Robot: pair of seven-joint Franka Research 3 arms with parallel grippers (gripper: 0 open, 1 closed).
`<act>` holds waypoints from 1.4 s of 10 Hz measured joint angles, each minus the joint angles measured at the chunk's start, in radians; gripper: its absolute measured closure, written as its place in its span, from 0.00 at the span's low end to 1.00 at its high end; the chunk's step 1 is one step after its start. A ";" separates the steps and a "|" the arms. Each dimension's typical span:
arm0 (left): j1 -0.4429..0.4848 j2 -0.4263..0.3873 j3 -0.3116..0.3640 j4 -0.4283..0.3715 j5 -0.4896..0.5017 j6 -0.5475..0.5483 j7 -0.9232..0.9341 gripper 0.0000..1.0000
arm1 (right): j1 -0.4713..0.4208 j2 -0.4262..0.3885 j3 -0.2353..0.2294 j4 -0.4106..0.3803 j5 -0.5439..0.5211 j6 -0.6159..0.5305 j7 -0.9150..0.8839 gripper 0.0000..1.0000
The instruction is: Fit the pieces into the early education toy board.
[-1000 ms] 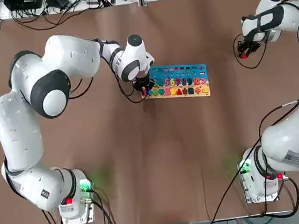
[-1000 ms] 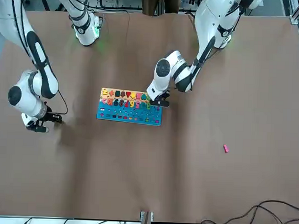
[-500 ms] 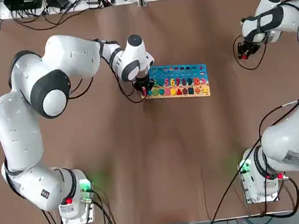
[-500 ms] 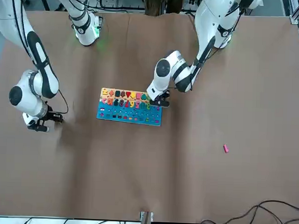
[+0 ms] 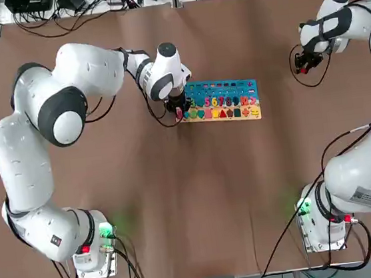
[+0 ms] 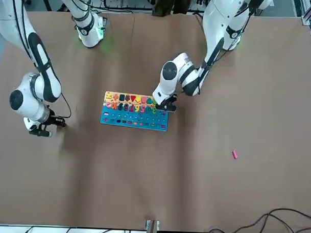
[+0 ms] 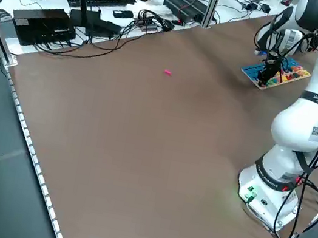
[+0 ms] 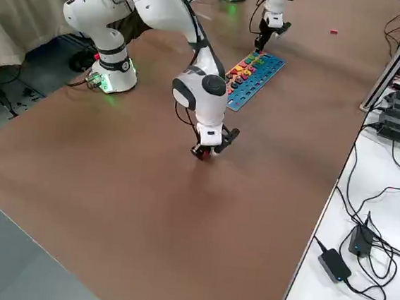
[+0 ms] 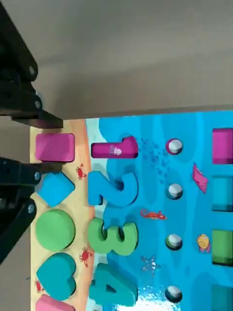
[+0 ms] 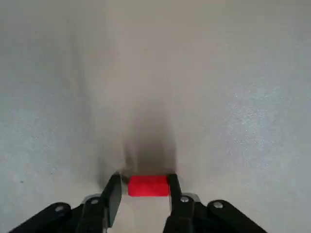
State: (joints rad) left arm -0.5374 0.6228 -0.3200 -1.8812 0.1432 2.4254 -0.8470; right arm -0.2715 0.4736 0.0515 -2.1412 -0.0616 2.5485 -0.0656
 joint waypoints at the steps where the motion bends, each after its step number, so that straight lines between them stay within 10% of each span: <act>1: 0.002 -0.002 0.001 0.007 0.000 -0.012 0.000 0.62 | -0.001 0.000 0.000 0.001 0.000 0.000 0.000 0.53; 7: 0.051 -0.058 0.015 0.025 0.001 -0.085 0.006 0.59 | -0.005 -0.010 0.000 0.004 0.000 0.000 0.000 0.56; 14: 0.534 -0.094 0.024 0.142 0.070 -0.149 0.145 0.33 | -0.008 -0.012 0.000 0.004 0.000 -0.004 0.000 0.57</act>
State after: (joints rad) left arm -0.0036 0.5288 -0.2960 -1.7388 0.2128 2.2763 -0.7021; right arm -0.2791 0.4616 0.0519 -2.1371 -0.0616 2.5445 -0.0657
